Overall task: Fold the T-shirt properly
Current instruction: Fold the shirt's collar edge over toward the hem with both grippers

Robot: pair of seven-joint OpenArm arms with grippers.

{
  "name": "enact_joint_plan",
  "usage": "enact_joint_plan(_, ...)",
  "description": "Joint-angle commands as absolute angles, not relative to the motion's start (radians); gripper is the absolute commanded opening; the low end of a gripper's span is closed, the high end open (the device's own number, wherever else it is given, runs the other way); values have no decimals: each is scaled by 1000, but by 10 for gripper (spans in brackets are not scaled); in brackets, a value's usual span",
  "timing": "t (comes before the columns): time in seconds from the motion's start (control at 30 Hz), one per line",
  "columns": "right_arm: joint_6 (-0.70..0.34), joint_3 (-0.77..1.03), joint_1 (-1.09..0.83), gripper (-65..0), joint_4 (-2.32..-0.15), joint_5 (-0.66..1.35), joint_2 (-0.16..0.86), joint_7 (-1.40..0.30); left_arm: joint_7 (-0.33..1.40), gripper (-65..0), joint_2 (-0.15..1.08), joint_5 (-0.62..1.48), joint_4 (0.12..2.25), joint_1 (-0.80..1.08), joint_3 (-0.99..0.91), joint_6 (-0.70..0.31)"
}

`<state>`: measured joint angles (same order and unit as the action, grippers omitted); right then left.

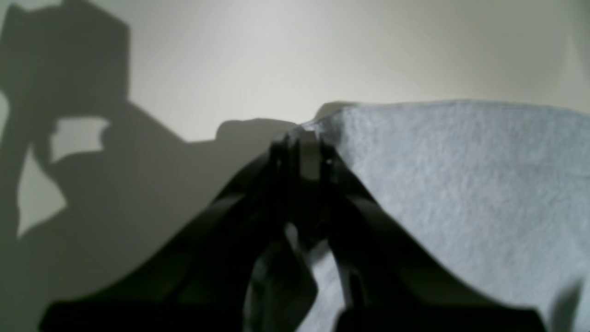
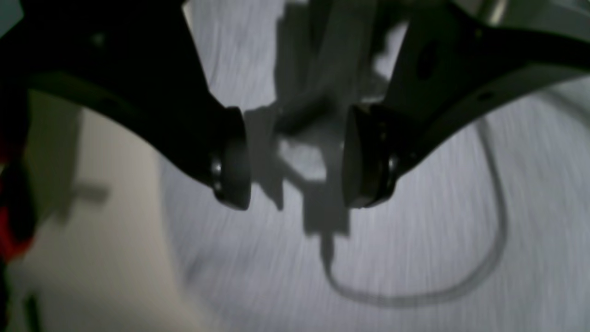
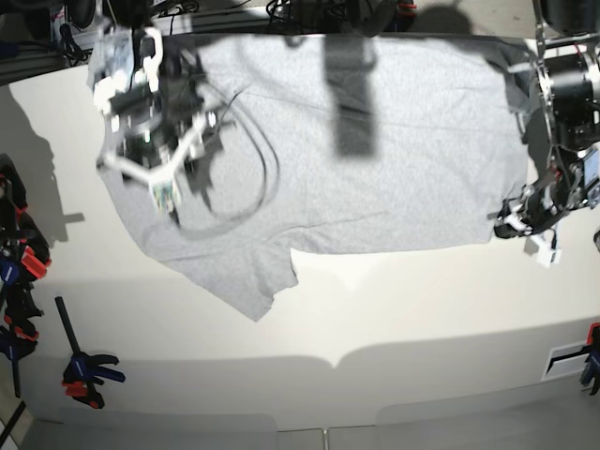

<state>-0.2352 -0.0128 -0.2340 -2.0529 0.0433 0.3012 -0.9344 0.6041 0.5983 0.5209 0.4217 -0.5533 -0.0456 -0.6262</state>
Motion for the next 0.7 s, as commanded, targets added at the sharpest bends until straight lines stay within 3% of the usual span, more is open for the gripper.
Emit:
enact_joint_plan(0.0,-228,-7,-182,-350,-2052,51,312,-911,618,-650,625,499,425,-566,-44,-614)
enact_joint_plan(0.1,-216,-7,-60,-392,-1964,66,307,-876,614,-650,638,500,425,-568,-44,-614)
enact_joint_plan(0.23,-211,-7,93,-392,-1732,68,278,-822,692,-650,641,531,425,-568,-44,-610)
enact_joint_plan(0.5,-368,-7,473,-391,-1130,59,194,-803,680,-650,641,533,425,-568,-44,-611)
enact_joint_plan(0.67,-377,-7,661,-391,-738,51,150,-736,681,-650,641,533,425,-568,-44,-611)
